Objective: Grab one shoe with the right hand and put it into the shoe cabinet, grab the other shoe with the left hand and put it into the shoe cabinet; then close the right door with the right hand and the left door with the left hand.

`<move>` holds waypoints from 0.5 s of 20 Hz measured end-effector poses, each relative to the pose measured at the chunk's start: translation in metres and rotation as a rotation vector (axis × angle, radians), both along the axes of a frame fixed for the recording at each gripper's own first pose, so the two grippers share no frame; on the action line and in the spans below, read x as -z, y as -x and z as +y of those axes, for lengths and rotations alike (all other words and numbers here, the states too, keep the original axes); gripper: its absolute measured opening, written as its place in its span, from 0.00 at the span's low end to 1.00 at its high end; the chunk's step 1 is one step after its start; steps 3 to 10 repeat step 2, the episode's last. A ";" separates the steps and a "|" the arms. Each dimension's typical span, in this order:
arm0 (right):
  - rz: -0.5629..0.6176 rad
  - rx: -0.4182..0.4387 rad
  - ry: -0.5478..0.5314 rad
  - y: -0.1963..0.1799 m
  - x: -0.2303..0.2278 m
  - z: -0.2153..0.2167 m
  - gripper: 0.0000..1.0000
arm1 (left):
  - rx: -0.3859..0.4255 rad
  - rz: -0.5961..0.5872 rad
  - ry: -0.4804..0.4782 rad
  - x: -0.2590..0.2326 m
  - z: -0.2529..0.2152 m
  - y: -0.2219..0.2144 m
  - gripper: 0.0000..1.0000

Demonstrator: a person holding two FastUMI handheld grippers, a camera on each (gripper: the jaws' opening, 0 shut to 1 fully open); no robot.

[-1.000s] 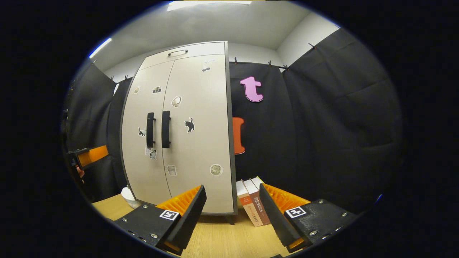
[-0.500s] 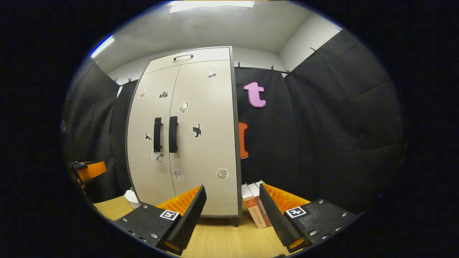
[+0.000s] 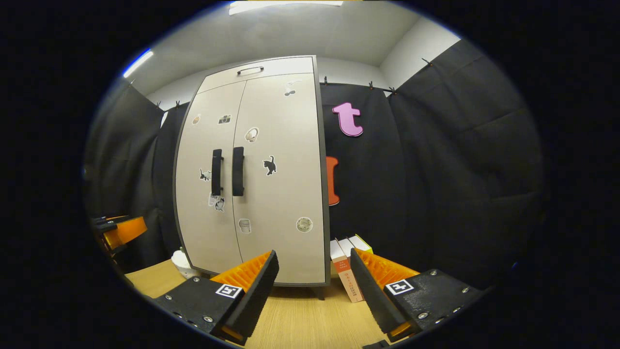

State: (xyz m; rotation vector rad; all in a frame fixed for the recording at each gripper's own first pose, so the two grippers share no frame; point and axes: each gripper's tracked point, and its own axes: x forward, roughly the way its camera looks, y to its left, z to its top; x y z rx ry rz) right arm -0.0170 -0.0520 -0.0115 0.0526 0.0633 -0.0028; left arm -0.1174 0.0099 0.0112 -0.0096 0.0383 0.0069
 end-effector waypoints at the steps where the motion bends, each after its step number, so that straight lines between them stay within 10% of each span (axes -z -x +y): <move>1: 0.004 -0.004 0.004 0.001 0.001 0.001 0.92 | -0.003 -0.002 0.001 -0.001 0.000 0.000 0.94; 10: 0.004 -0.006 0.007 0.000 0.004 0.002 0.92 | -0.005 -0.003 0.002 -0.001 0.000 0.001 0.97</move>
